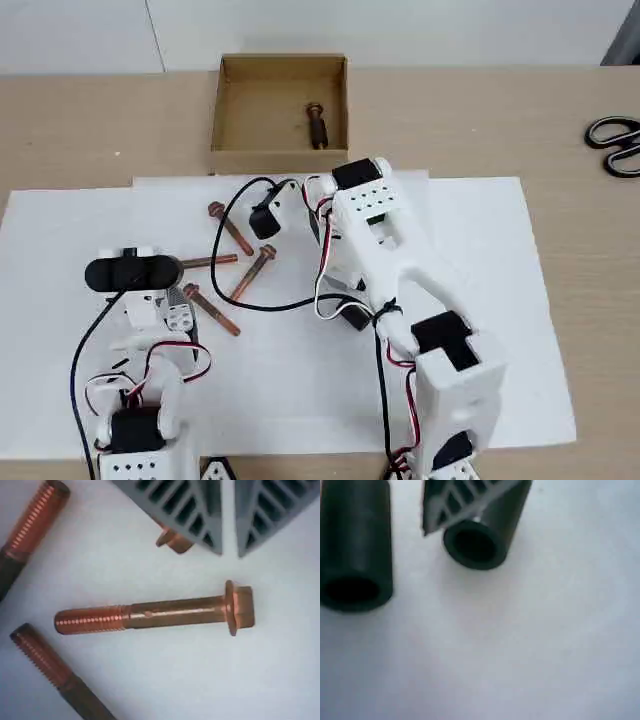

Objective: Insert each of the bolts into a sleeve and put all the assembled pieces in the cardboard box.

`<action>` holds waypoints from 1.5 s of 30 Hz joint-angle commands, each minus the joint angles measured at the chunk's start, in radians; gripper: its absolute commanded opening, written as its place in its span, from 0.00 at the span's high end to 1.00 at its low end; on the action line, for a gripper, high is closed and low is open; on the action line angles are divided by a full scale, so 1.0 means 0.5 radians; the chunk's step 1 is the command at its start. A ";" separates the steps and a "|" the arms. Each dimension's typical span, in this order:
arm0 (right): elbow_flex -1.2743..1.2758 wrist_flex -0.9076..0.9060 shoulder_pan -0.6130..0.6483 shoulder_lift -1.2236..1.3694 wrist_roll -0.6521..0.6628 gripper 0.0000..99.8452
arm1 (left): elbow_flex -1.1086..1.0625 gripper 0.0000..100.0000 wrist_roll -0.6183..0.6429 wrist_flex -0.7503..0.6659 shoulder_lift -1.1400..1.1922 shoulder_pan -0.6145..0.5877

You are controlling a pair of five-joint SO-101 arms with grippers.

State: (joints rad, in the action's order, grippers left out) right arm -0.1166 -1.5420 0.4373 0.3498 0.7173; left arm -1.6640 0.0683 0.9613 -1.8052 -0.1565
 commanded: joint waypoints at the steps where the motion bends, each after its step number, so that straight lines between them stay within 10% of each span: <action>1: -0.006 0.041 -0.008 0.020 0.025 0.83 | 0.008 0.99 -0.003 -0.003 -0.021 -0.009; 34: -0.279 -0.094 -0.048 -0.041 -0.212 0.99 | 0.011 0.99 -0.012 -0.003 -0.021 -0.015; 45: -0.350 -0.321 -0.103 -0.376 -0.488 0.99 | 0.336 0.99 -0.414 0.071 -0.006 -0.095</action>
State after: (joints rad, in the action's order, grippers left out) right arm -0.2547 -1.6801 0.4097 0.2363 0.5132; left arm -1.6118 -0.1235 0.9643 -1.8052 -0.2010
